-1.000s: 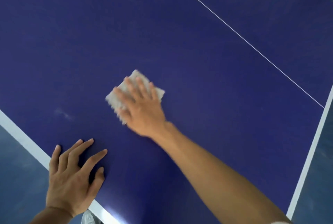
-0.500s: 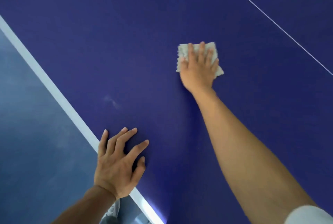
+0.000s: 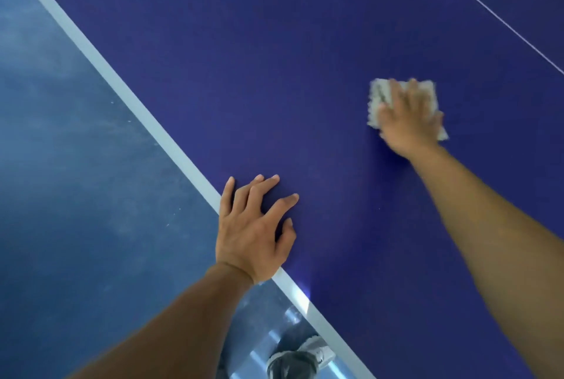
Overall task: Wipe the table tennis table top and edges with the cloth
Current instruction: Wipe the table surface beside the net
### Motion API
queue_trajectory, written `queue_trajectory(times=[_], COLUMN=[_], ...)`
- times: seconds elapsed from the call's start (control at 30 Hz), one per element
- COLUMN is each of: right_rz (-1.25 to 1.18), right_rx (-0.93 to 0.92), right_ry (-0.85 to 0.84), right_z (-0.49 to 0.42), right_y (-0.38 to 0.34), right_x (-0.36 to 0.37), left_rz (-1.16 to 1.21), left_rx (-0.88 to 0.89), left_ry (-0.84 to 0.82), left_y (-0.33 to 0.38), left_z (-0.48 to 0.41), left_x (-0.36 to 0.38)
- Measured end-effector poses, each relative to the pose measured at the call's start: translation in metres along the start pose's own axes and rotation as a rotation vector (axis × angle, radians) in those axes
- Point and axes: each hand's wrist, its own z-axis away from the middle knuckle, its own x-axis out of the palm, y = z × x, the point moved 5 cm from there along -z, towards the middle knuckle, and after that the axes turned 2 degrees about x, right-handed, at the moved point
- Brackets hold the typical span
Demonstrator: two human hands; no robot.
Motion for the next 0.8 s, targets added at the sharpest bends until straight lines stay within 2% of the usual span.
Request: queue_trajectory(times=[0.1,0.17,0.27,0.4,0.47,0.53,0.57,0.67,0.73,0.8], right_rz=[-0.103,-0.130,-0.100,0.075,0.083,0.088,0.081,-0.094,-0.179,-0.174], right_rx=[0.251,0.261,0.036,-0.437,-0.506,-0.429,-0.327,0.106,0.313,0.317], right_ry=[0.031,0.088,0.119,0.124,0.066,0.029,0.032,0.093,0.100,0.071], right_z=[0.037,0.075,0.135,0.250,0.280,0.279,0.270,0.228,0.201,0.182], right_y=[0.071,0.066,0.012,-0.051,-0.041,-0.014,0.001,0.029,0.019,-0.015], right_x=[0.006,0.021,0.052,0.105,0.114,0.108,0.102,0.080,0.070,0.070], left_rz=[0.034,0.044,0.065,0.157,0.185,0.127,0.109,0.080,0.041,0.018], left_rx=[-0.004,-0.013,-0.038,-0.077,-0.062,-0.050,-0.062,-0.037,-0.016,-0.037], left_ry=[0.036,0.033,-0.021,-0.127,-0.154,-0.161,-0.162,-0.194,-0.231,-0.273], left_y=[-0.005,-0.006,-0.002,-0.003,-0.008,-0.020,-0.027,-0.040,-0.040,-0.041], left_z=[0.002,0.002,0.003,0.009,0.022,0.039,0.045,0.048,0.046,0.047], left_x=[0.000,-0.001,-0.004,-0.015,-0.021,-0.029,-0.032,-0.036,-0.035,-0.034])
